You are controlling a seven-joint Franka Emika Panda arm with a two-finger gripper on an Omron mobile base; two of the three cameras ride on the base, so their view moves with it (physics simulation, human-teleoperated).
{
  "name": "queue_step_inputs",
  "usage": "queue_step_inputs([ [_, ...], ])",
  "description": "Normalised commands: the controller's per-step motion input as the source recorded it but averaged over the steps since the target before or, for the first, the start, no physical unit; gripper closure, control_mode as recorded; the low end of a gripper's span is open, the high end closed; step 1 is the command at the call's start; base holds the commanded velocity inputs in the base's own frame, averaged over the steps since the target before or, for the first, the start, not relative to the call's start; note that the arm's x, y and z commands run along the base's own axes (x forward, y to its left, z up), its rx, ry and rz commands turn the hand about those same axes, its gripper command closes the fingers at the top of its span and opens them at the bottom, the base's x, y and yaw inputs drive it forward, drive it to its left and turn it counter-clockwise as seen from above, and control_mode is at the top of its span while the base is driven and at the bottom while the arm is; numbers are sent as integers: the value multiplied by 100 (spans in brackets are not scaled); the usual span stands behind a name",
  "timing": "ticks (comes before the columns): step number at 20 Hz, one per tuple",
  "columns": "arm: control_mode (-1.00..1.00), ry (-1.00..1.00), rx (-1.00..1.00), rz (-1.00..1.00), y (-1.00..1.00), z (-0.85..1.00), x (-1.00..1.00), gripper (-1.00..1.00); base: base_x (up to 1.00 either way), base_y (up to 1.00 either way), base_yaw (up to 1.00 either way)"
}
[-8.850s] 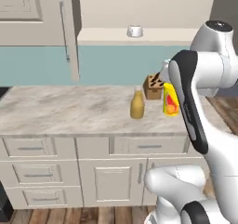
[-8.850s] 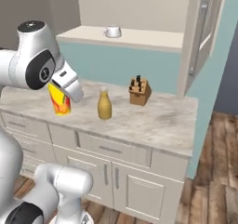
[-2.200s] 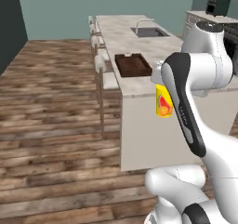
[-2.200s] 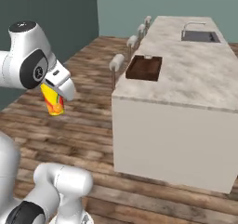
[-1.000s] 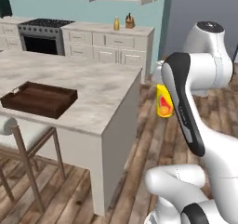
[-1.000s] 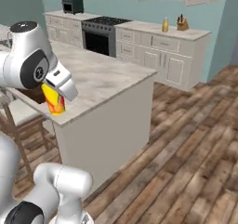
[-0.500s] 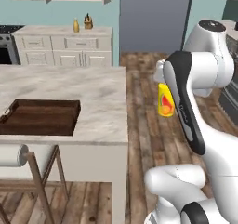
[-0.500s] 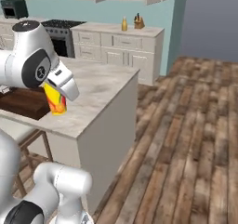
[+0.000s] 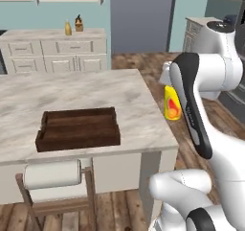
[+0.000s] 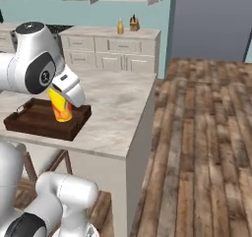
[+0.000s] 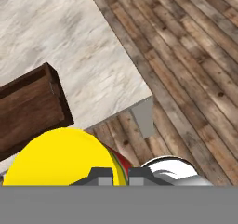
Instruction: There is a tray on the dining counter. Grab the cup, mug, and pitcher and place them on the tray. The pitcher may be placed next to the tray if it cannot fit the tray.
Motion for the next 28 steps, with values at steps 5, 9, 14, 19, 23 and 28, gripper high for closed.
queue_step_inputs([
  [5,100,0,0,0,0,0,0,100,0,100,-10],
  [9,100,0,0,0,0,0,0,100,1,40,-1],
  [14,100,0,0,0,0,0,0,100,33,12,-1],
  [19,100,0,0,0,0,0,0,100,50,6,-2],
  [23,100,0,0,0,0,0,0,100,34,1,0],
  [28,-100,0,0,0,3,-4,8,100,22,0,0],
])
